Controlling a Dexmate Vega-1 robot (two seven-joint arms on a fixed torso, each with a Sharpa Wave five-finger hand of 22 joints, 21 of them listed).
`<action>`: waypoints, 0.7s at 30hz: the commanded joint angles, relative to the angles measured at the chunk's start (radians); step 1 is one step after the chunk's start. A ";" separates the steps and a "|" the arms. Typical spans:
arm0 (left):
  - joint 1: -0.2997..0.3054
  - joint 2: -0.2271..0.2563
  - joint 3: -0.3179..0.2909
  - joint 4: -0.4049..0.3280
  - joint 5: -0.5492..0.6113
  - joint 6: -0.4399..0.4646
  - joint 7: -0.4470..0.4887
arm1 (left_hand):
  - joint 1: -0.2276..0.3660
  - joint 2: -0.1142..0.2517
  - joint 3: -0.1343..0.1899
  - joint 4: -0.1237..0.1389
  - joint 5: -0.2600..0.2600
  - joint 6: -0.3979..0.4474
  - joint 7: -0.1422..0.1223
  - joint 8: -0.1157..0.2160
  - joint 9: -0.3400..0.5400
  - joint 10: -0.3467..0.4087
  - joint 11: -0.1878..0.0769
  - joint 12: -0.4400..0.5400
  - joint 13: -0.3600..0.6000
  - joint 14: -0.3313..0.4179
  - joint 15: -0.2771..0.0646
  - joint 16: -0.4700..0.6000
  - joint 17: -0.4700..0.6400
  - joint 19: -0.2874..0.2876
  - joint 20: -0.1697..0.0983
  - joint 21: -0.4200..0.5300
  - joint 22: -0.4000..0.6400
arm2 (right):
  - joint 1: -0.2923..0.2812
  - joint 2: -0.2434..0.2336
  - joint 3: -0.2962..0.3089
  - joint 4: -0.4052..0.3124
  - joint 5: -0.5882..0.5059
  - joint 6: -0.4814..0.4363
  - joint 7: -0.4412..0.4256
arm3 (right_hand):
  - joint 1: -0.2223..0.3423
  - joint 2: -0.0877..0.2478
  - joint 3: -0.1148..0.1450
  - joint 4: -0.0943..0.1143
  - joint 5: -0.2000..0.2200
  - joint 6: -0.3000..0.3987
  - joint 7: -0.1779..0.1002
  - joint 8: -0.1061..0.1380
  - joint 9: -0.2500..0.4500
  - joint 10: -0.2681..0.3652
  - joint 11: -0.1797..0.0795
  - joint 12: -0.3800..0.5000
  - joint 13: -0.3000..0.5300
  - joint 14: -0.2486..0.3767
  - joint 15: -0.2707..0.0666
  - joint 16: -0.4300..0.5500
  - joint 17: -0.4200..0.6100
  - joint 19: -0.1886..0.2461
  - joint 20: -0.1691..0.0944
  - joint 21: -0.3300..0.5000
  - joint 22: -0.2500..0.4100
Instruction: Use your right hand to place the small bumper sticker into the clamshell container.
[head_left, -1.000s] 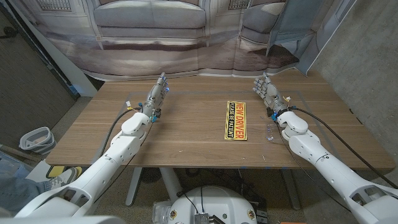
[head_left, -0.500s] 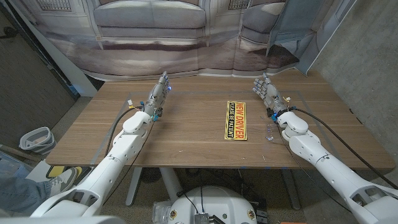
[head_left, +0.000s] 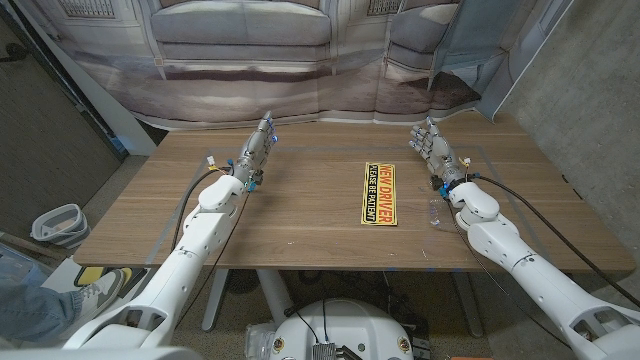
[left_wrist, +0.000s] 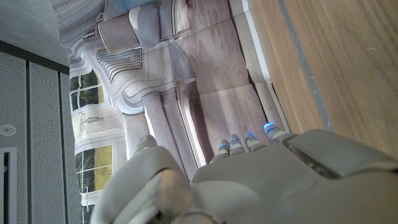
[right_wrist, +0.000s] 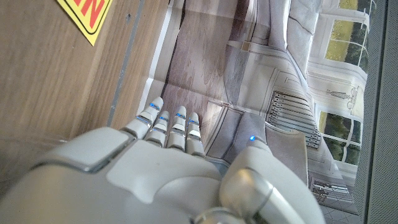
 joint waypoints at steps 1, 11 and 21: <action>0.013 -0.033 -0.038 -0.015 0.037 0.013 -0.021 | 0.009 0.002 -0.004 0.003 0.004 -0.010 0.002 0.004 0.005 -0.005 -0.003 0.003 0.001 -0.016 0.005 0.004 0.001 -0.034 -0.069 -0.002 0.003 | -0.032 -0.024 -0.002 -0.061 -0.029 0.013 -0.009 | 0.012 0.001 0.007 -0.002 0.001 0.005 -0.001 0.006 0.005 0.010 0.004 0.002 0.003 0.009 0.000 0.004 0.005 0.011 -0.016 -0.003 0.002; 0.016 -0.047 -0.045 -0.016 0.051 0.016 -0.027 | 0.010 0.003 -0.006 0.003 0.004 -0.009 0.001 0.004 0.005 -0.003 -0.005 0.003 0.002 -0.016 0.005 0.004 0.001 -0.034 -0.068 -0.004 0.003 | -0.039 -0.030 -0.010 -0.078 -0.050 0.032 0.000 | 0.018 0.003 0.009 -0.006 -0.001 0.008 -0.002 0.006 0.005 0.012 0.003 0.000 0.003 0.010 0.000 0.003 0.005 0.013 -0.016 -0.006 0.002; 0.021 -0.049 -0.049 -0.038 0.062 0.020 -0.029 | 0.011 0.004 -0.008 0.003 0.003 -0.007 0.001 0.005 0.005 -0.002 -0.004 0.003 0.002 -0.014 0.006 0.005 0.001 -0.033 -0.068 -0.005 0.003 | -0.058 -0.051 -0.005 -0.102 -0.066 0.067 0.019 | 0.024 0.003 0.010 -0.010 -0.002 0.012 -0.007 0.007 0.005 0.016 -0.003 0.000 0.003 0.012 -0.004 0.003 0.004 0.016 -0.018 -0.008 0.002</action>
